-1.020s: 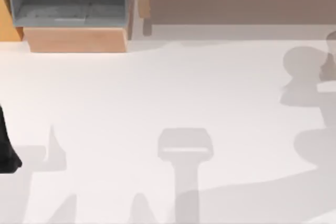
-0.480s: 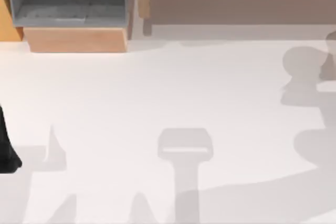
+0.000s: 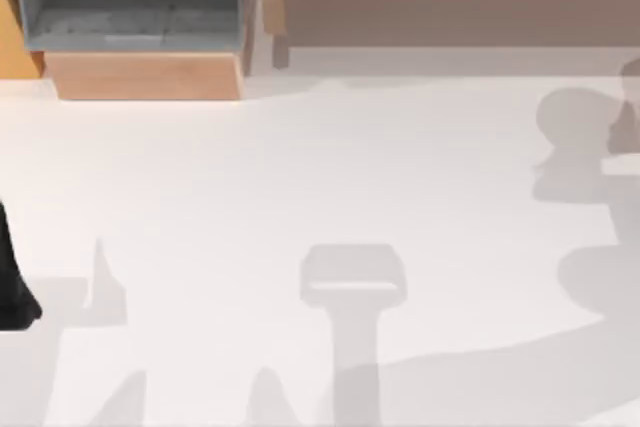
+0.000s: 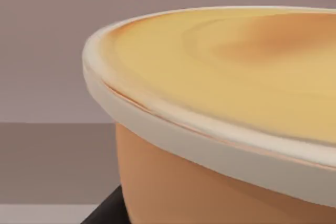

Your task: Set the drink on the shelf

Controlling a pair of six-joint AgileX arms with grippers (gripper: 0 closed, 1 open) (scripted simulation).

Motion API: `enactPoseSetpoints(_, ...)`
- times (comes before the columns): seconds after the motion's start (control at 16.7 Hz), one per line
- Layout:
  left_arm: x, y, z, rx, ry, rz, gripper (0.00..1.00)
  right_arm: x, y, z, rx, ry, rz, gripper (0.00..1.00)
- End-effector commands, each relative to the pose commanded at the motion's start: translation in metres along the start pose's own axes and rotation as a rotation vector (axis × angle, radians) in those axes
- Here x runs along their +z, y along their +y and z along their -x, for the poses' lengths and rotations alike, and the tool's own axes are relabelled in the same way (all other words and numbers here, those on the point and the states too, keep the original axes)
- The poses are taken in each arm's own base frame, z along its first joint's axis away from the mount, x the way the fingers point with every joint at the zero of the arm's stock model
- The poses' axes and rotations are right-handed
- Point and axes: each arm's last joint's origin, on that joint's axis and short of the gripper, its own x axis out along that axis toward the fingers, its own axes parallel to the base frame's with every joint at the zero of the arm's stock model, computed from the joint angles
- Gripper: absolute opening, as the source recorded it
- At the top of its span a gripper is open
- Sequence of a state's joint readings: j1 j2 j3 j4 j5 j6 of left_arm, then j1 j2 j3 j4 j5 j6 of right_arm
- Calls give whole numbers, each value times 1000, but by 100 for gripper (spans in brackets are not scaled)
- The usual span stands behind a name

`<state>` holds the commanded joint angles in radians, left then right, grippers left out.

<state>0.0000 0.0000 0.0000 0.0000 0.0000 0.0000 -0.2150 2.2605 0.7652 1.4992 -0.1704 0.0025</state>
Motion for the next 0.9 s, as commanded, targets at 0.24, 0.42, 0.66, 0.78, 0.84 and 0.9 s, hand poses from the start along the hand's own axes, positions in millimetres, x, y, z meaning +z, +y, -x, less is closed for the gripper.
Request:
enactPoseSetpoints(0.24, 0, 0, 0, 0, 0, 0, 100, 5, 0, 0, 0, 0, 0, 0)
enactPoseSetpoints(0.42, 0, 0, 0, 0, 0, 0, 100, 8, 0, 0, 0, 0, 0, 0)
enactPoseSetpoints(0.66, 0, 0, 0, 0, 0, 0, 100, 7, 0, -1, 0, -1, -2, 0)
enactPoseSetpoints(0.78, 0, 0, 0, 0, 0, 0, 100, 19, -4, -3, -11, -49, 8, 0)
enactPoseSetpoints(0.84, 0, 0, 0, 0, 0, 0, 100, 27, -8, -3, -21, -75, 15, 0)
enactPoseSetpoints(0.9, 0, 0, 0, 0, 0, 0, 100, 34, -11, -3, -32, -98, 20, 0)
